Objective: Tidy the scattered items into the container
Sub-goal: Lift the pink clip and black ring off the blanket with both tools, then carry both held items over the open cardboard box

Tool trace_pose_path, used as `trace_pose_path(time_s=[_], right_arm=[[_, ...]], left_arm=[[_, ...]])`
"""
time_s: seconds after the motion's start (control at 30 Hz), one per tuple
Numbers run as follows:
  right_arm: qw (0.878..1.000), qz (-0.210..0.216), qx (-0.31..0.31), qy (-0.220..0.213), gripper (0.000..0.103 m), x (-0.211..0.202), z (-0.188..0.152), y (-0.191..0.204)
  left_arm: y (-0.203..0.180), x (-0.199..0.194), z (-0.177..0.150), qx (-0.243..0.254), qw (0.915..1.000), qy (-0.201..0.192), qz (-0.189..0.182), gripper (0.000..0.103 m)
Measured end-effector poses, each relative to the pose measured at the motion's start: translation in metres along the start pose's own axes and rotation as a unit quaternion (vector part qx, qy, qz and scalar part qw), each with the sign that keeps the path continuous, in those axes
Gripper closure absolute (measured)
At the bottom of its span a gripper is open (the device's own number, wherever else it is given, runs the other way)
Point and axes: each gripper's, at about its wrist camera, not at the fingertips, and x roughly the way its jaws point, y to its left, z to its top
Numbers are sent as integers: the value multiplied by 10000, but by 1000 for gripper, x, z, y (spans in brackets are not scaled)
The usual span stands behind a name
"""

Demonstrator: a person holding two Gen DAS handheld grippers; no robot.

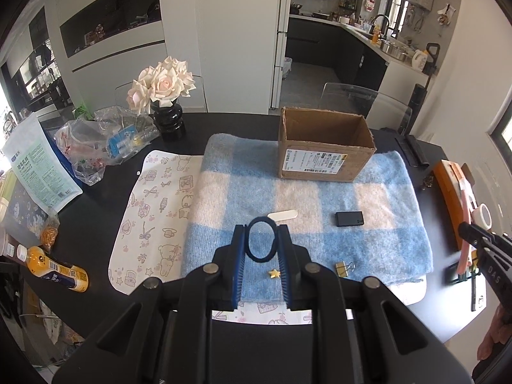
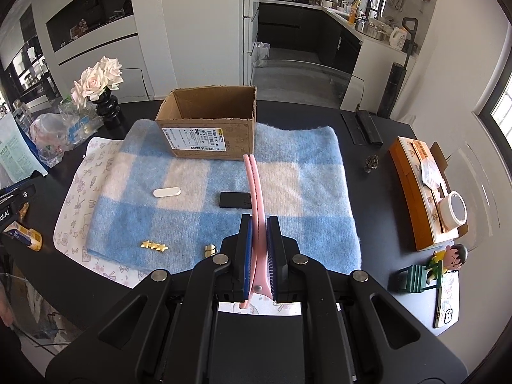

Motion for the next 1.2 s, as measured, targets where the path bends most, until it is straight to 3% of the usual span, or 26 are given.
trace_pose_path(time_s=[0.83, 1.2], right_arm=[[9998, 51, -19, -196, 94, 58, 116, 21], [9999, -2, -34, -119, 94, 91, 151, 32]], left_arm=[[-23, 56, 101, 93, 9996, -12, -275, 84], [-42, 85, 141, 198, 9992, 9, -334, 84]])
